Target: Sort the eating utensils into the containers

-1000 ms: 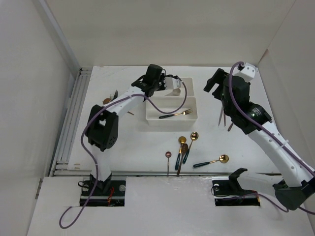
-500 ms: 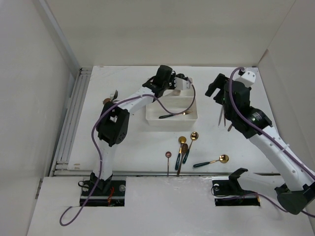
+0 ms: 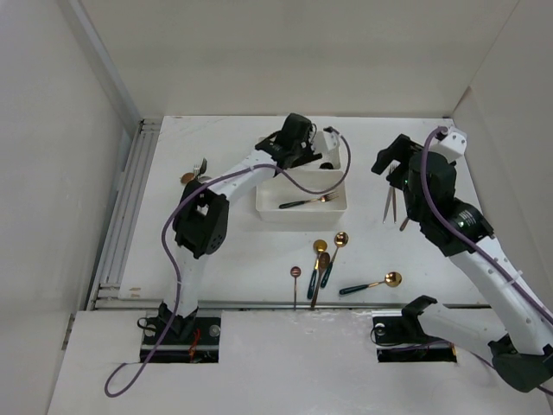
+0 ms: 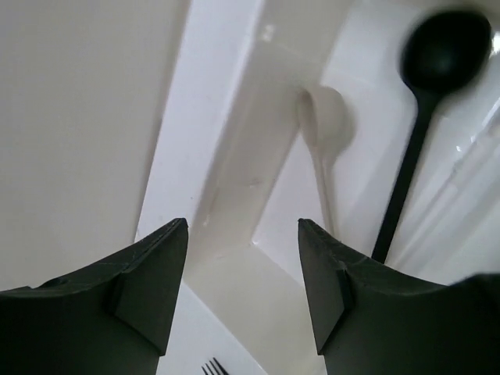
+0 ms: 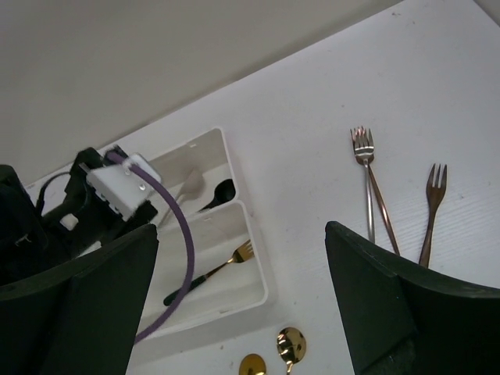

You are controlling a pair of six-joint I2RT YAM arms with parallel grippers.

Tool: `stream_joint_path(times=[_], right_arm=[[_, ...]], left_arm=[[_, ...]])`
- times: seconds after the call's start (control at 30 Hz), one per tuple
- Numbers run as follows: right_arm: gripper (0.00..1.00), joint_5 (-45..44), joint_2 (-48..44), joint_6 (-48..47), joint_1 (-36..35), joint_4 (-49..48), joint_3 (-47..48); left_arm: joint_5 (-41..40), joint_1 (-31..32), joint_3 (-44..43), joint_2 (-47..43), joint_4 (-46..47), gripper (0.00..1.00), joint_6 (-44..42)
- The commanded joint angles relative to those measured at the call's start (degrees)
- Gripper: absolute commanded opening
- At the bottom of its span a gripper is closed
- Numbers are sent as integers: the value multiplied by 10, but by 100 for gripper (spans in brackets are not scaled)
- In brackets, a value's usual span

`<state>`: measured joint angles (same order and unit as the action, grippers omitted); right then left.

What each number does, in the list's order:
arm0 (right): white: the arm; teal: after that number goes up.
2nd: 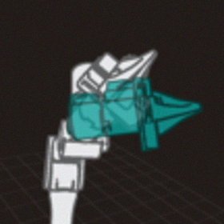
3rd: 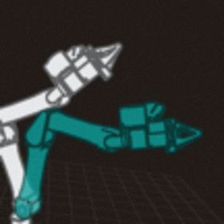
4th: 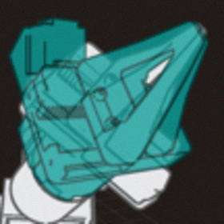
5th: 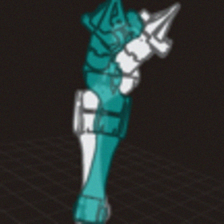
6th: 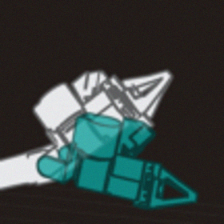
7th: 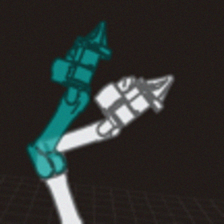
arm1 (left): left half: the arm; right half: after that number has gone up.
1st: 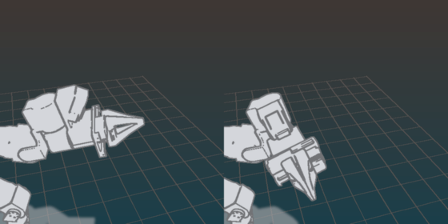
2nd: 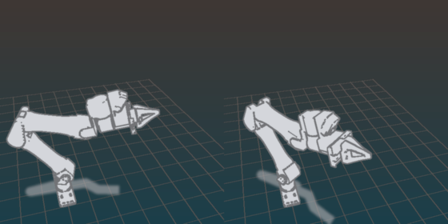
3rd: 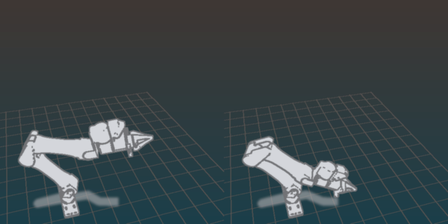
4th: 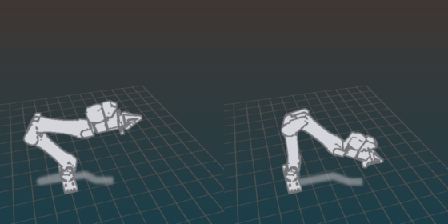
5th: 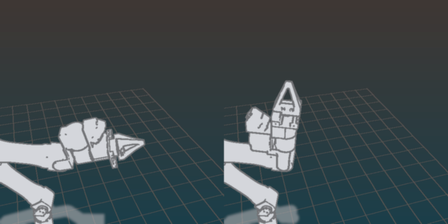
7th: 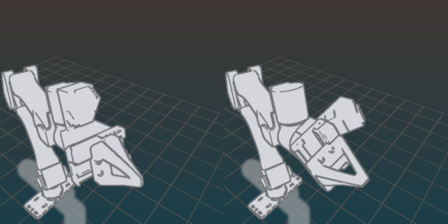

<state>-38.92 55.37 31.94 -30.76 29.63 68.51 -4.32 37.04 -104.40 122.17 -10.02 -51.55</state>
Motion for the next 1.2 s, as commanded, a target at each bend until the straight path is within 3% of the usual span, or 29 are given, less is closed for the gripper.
stream_joint_path(times=[0.0,0.13,0.27,0.3,0.43,0.47,0.6,0.83,1.17], right_arm=[[93,6,-22,-2,3,0,1],[93,19,-48,-2,3,20,1],[93,44,-76,3,3,54,1],[93,44,-76,18,3,61,-4],[93,38,-115,42,3,96,-18],[93,38,-124,42,3,96,-25],[90,21,-152,47,3,138,-25],[90,-11,-153,54,3,196,0],[90,-11,-206,59,3,220,0]], left_arm=[[-8,-2,-103,-21,-43,56,138],[66,-2,-143,-74,-119,56,245],[174,32,-51,-176,-171,56,333],[192,46,13,-196,-190,56,345],[251,171,167,-271,-224,44,354],[251,190,189,-271,-224,37,354],[244,252,240,-251,-241,27,384],[233,308,242,-174,-199,24,464],[213,308,242,-114,-153,20,497]])
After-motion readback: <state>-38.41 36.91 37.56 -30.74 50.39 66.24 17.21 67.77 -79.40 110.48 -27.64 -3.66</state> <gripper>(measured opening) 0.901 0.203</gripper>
